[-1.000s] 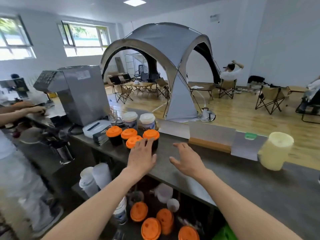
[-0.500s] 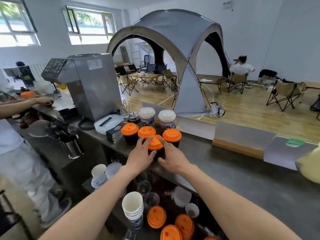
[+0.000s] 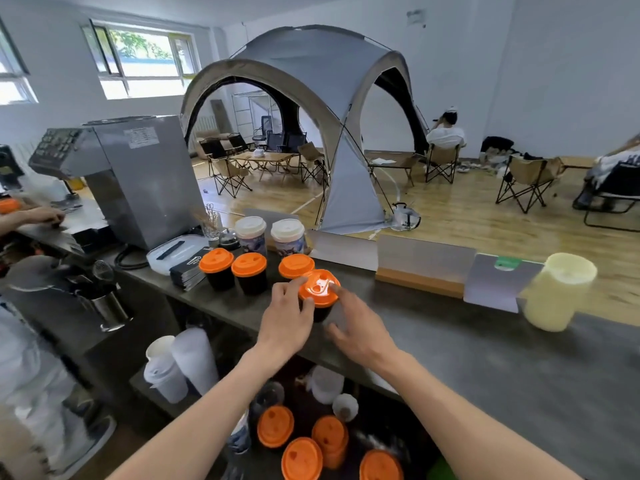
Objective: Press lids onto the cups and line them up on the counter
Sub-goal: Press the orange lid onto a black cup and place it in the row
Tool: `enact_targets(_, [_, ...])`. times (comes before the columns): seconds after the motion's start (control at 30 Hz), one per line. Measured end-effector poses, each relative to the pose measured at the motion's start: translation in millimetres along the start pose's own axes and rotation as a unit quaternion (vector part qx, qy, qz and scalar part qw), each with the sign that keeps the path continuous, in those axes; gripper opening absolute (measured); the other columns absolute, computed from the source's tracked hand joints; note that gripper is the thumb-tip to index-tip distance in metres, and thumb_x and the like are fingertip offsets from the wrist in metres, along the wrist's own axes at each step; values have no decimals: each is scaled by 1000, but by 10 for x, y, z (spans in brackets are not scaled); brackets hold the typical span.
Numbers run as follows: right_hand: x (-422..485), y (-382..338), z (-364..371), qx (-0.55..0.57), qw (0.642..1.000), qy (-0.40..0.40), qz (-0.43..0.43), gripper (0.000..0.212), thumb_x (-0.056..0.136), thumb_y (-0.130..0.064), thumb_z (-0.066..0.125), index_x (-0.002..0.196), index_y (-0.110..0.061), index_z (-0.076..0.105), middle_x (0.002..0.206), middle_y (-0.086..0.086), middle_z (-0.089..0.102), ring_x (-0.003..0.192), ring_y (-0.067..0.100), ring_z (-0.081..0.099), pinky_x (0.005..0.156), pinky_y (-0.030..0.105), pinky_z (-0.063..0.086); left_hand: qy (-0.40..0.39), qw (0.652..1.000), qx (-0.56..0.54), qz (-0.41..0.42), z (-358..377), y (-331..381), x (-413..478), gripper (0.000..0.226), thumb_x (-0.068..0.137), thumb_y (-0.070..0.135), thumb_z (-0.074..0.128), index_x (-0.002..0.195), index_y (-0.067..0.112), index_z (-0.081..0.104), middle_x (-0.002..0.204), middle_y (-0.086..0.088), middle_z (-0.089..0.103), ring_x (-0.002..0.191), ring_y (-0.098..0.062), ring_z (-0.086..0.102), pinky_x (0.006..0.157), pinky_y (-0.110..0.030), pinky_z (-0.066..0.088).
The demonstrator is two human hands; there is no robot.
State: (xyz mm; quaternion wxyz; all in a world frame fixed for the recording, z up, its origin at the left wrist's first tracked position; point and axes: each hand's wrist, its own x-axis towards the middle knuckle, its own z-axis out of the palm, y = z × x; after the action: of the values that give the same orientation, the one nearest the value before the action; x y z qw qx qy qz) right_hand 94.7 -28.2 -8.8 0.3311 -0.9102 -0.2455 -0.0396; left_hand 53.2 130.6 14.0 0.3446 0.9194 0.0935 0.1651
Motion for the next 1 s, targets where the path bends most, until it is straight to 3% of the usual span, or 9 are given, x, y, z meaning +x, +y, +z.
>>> enact_targets(0.27, [-1253, 1093, -1338, -43, 992, 71, 90, 72, 90, -27, 64, 154, -25, 32, 147, 3, 51, 135, 22, 49, 111, 39, 42, -86, 992, -53, 79, 1171, 1510, -722, 45, 103, 29, 51, 147, 29, 42, 138, -4, 42, 117, -26, 59, 101, -40, 50])
enact_targets(0.5, [-2523, 2022, -2392, -84, 976, 114, 165, 69, 84, -22, 59, 151, -25, 41, 141, 5, 57, 131, 25, 52, 107, 41, 44, -159, 974, -105, 123, 2234, 2627, -1591, 50, 99, 16, 49, 146, 32, 44, 128, -1, 43, 107, -26, 61, 98, -41, 49])
enact_targets(0.6, [-2865, 2199, -2641, -89, 973, 112, 180, 70, 85, -21, 57, 152, -27, 40, 143, 3, 55, 133, 23, 50, 109, 39, 43, -164, 972, -100, 133, 2459, 2892, -1894, 49, 100, 14, 49, 146, 30, 43, 128, 1, 42, 97, -21, 62, 79, -20, 42])
enact_targets(0.77, [-3097, 2322, -2758, -60, 972, 110, 197, 71, 81, -19, 57, 149, -30, 42, 141, 0, 58, 130, 20, 53, 107, 34, 44, -162, 974, -33, 154, 2572, 3046, -2071, 50, 100, 19, 50, 148, 29, 41, 130, 0, 41, 97, -29, 64, 86, -45, 53])
enact_targets(0.9, [-3165, 2339, -2685, -43, 975, 83, 200, 75, 81, -14, 56, 152, -33, 37, 146, -3, 53, 133, 19, 50, 109, 32, 41, -162, 970, 5, 183, 2574, 2984, -2099, 53, 99, 19, 49, 151, 25, 38, 129, -2, 40, 95, -25, 63, 83, -37, 53])
enact_targets(1.0, [-3157, 2360, -2712, -55, 976, 87, 191, 79, 81, -10, 54, 154, -33, 34, 152, -5, 48, 137, 18, 46, 111, 32, 40, -131, 968, 38, 209, 2545, 2993, -2082, 57, 97, 24, 48, 152, 30, 35, 125, 0, 43, 105, -23, 58, 84, -35, 51])
